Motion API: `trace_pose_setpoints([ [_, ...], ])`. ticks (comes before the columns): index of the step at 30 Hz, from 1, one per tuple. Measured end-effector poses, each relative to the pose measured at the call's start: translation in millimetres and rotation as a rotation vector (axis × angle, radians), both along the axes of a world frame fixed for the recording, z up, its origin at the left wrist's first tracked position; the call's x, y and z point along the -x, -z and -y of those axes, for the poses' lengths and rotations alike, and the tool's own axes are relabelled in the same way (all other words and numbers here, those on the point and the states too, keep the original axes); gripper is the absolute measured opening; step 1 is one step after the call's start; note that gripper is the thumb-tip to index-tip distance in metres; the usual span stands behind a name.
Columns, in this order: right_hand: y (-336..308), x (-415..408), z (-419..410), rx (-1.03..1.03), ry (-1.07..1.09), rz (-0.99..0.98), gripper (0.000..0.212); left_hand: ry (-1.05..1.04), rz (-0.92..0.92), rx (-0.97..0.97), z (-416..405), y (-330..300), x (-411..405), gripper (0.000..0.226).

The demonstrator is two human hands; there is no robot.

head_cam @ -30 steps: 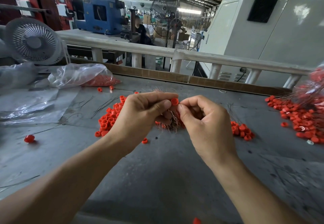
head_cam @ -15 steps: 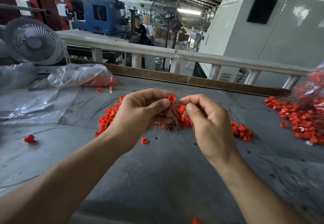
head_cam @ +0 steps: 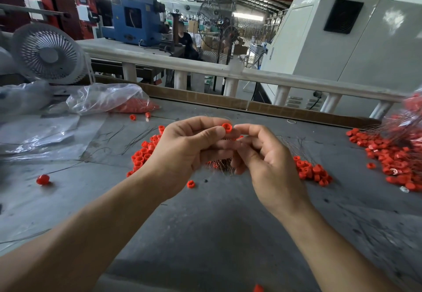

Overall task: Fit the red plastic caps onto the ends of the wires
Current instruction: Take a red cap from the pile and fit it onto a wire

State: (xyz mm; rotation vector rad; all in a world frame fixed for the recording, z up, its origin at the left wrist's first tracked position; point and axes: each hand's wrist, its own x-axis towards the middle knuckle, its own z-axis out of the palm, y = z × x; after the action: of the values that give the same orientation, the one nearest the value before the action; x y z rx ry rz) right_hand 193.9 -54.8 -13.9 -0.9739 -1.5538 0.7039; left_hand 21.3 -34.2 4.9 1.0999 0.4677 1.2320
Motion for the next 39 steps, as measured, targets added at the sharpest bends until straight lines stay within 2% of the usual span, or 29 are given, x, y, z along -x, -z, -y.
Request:
trace_pose_setpoints([
  [6,2,0,0,0.004,0.008,0.029,0.019,0.021,0.018,0.027,0,0,0,0.026],
  [11,-3,-17,-8,-0.062,0.396,0.071,0.011,-0.055,0.022,0.024,-4,-1,3,0.032],
  [13,-7,-33,-13,-0.019,0.540,0.264,0.010,-0.065,0.027,0.029,-5,-1,5,0.032],
  [16,-7,-58,-18,0.186,0.627,0.551,0.019,-0.074,0.019,0.030,-5,-1,5,0.031],
  [19,-6,-71,-20,0.324,0.607,0.657,0.021,-0.083,0.015,0.036,-5,0,4,0.032],
  [23,-7,-67,-17,0.378,0.493,0.716,0.028,-0.091,-0.004,0.034,-4,0,3,0.033],
  [27,-2,-62,-18,0.449,0.506,0.827,0.016,-0.091,-0.018,0.028,-4,1,2,0.034],
  [31,-2,-57,-18,0.381,0.544,0.970,0.012,-0.087,-0.024,0.016,-4,0,3,0.035],
  [37,-2,-54,-15,0.326,0.525,1.021,0.016,-0.084,-0.034,0.000,-5,2,3,0.035],
  [39,-1,-52,-16,0.257,0.521,0.960,0.018,-0.086,-0.033,-0.007,-5,2,3,0.034],
])
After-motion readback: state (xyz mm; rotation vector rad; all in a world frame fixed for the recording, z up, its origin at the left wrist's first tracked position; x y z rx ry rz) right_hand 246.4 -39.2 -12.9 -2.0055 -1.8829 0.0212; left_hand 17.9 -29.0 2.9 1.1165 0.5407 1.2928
